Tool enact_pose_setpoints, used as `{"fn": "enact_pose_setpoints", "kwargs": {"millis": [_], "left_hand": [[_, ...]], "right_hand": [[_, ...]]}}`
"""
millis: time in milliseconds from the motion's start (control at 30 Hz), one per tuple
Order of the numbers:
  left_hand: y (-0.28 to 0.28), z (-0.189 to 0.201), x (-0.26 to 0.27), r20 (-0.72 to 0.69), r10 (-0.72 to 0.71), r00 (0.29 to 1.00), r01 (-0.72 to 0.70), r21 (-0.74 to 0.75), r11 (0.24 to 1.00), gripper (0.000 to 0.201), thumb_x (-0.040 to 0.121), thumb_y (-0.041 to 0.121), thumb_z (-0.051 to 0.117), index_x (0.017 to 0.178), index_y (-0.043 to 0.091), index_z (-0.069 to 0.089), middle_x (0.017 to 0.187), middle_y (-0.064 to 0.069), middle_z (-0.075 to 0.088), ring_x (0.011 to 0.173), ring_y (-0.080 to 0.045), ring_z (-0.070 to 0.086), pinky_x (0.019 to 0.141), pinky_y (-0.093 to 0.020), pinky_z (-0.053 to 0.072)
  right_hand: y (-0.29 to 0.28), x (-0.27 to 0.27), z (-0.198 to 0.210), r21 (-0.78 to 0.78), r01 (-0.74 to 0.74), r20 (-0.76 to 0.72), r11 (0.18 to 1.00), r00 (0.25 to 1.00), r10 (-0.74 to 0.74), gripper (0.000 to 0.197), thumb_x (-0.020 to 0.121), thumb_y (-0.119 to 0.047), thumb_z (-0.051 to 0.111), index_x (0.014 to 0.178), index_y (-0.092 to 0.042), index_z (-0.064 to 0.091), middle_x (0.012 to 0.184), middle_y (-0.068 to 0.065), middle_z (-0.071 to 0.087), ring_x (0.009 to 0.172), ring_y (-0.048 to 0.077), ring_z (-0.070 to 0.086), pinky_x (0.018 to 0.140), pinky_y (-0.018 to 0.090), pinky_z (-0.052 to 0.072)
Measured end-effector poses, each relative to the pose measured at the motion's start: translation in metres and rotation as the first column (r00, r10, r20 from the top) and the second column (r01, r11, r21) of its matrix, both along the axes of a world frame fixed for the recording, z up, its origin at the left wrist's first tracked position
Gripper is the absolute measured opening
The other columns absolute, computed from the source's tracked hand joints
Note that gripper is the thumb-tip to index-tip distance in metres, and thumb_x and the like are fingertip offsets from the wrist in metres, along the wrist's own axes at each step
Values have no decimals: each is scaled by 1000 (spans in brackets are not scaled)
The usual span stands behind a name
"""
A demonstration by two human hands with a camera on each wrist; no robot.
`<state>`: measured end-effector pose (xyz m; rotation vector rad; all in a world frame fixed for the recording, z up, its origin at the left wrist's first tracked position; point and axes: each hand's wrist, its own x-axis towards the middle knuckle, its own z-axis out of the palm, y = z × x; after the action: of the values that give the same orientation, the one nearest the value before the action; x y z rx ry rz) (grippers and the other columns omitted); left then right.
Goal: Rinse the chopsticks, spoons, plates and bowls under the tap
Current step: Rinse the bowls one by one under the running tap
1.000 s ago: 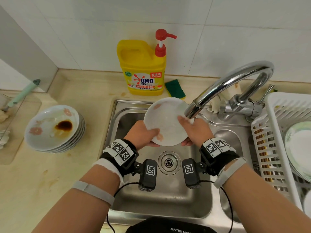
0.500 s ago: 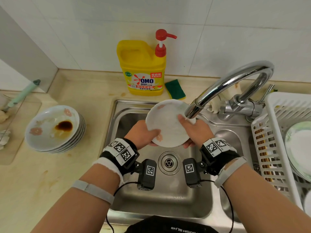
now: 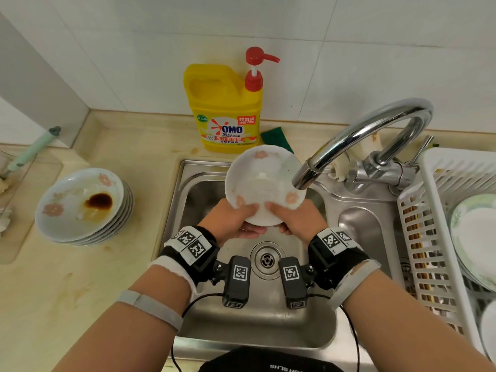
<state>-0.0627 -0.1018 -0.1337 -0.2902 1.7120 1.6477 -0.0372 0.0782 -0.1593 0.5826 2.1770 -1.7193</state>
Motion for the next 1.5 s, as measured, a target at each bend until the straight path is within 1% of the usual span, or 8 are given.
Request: {"fn": "enact_pose_setpoints", "kwargs": {"millis": [333,400,500,600,833,1033,1267,1500], "left_hand": [[-10,3,-11,-125,-298,946,253,-287,924,21,100,20,60,113,4,63,69,-5,75,66,-15,74,67,-29,63],[-9,3,-11,-132,-293,947,245,-294,924,21,100,19,60,113,3,63,69,-5,74,65,-15,73,66,-29,63],[-10,5,-11,-143,-281,949,229,-299,926,15,100,17,60,109,6,63,68,-6,73,63,-16,71,66,-29,63],[-12,6,-10,-149,-291,945,234,-310,921,15,100,17,60,110,7,62,66,-3,73,62,-14,71,66,-29,63],[-8,5,-7,-175,-247,953,185,-308,933,7,98,18,62,101,11,62,60,0,70,56,-11,68,61,-24,61],[-8,0,-10,-234,-138,962,61,-311,949,18,98,20,63,100,2,68,68,-6,71,54,-9,66,56,-20,56],[2,0,-2,-64,-51,997,45,-103,994,25,98,17,64,121,5,62,91,-18,76,76,-25,76,71,-36,64],[-3,2,-9,-214,-246,945,175,-305,936,25,98,13,59,122,7,60,91,-14,75,71,-23,76,64,-31,63]], "right_hand": [[18,-20,18,263,5,170,965,984,-52,69,82,-77,60,89,-9,67,63,10,74,50,27,71,43,28,49],[20,-18,16,290,-8,138,957,990,-34,63,83,-74,62,90,-11,66,66,8,74,49,26,71,40,28,49],[22,-13,9,279,-69,81,958,996,48,41,88,-58,69,91,-17,67,71,3,75,51,24,71,56,40,61],[24,-11,3,263,-139,89,955,989,119,34,88,-50,72,94,-17,68,73,2,75,51,21,70,60,39,60],[18,-18,15,315,6,138,949,989,-53,57,84,-74,60,90,-17,63,71,6,75,47,27,69,43,30,50],[19,-10,7,235,-8,14,972,1000,5,31,92,-46,68,85,-17,69,74,1,74,48,18,62,63,40,58],[9,0,-5,115,36,59,993,997,-43,27,92,-39,70,88,-12,70,62,1,70,46,15,56,57,33,52],[15,-11,12,194,68,189,979,976,-105,54,82,-65,70,90,-11,67,63,10,73,54,27,73,56,36,61]]}}
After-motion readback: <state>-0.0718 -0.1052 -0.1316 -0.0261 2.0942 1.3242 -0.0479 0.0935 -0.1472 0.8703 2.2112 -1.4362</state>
